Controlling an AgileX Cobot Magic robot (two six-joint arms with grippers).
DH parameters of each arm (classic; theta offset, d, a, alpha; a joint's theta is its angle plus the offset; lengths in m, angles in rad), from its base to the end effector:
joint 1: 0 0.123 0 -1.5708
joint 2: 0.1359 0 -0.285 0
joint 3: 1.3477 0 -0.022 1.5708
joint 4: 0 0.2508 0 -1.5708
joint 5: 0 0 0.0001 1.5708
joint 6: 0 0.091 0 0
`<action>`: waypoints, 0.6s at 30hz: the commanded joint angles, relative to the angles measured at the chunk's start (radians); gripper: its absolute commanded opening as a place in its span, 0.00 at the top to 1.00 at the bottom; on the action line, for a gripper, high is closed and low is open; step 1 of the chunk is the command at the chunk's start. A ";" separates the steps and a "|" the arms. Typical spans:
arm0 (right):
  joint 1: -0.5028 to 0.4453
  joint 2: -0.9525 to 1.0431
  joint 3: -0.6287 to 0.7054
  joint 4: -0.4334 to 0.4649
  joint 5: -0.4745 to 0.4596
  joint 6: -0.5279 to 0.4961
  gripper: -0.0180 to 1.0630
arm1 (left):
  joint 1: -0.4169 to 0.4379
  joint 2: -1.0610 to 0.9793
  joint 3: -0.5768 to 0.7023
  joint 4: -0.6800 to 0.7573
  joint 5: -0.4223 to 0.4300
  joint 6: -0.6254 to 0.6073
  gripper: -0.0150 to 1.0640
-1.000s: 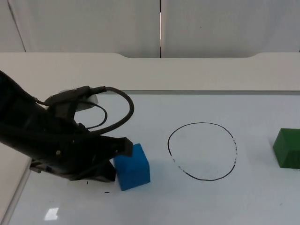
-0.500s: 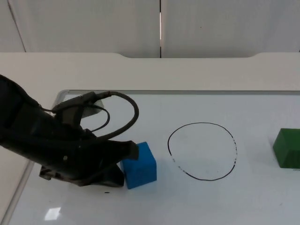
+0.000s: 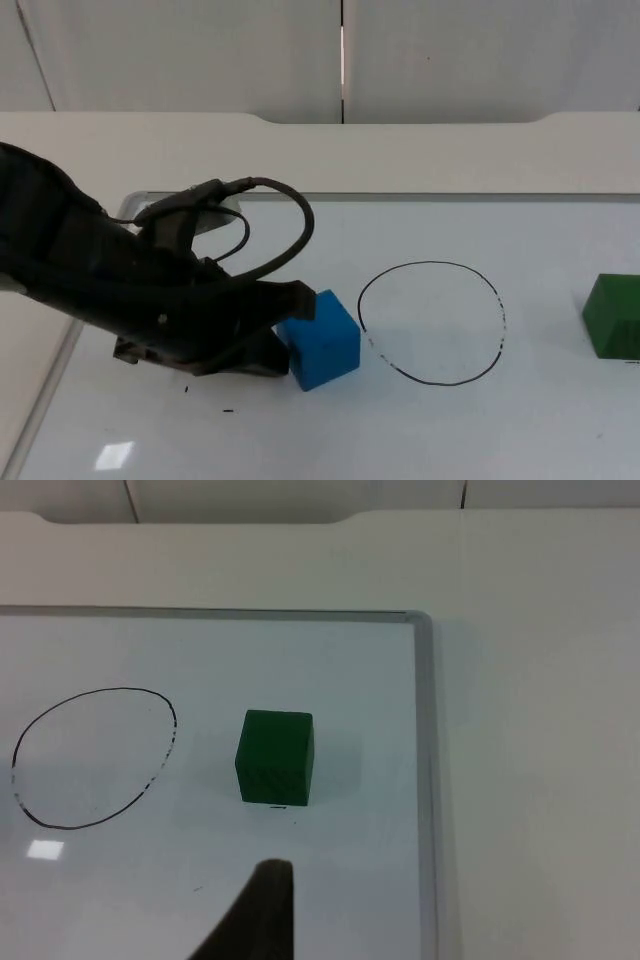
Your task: Push the two cubes into the marked area.
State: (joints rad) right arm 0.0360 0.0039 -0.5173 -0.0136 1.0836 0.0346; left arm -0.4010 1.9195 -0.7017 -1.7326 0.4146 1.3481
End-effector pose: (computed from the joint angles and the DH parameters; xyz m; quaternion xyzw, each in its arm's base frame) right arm -0.0072 -0.0014 0.2803 -0.0002 0.8557 0.0115 0.5174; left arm 0.2624 -0.1506 0.0849 0.0522 0.9473 -0.2773 0.1514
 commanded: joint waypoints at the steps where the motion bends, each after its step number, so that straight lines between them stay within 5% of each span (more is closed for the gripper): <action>1: -0.007 -0.004 0.001 0.000 -0.007 -0.005 0.01 | -0.007 0.001 -0.010 -0.012 -0.006 0.008 0.99; 18: -0.007 -0.004 0.001 0.000 -0.007 -0.005 0.01 | -0.007 0.022 -0.045 -0.012 -0.008 0.068 0.99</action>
State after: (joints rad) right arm 0.0360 0.0039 -0.5173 -0.0136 1.0836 0.0346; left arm -0.4025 1.9325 -0.7340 -1.7330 0.3999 1.4084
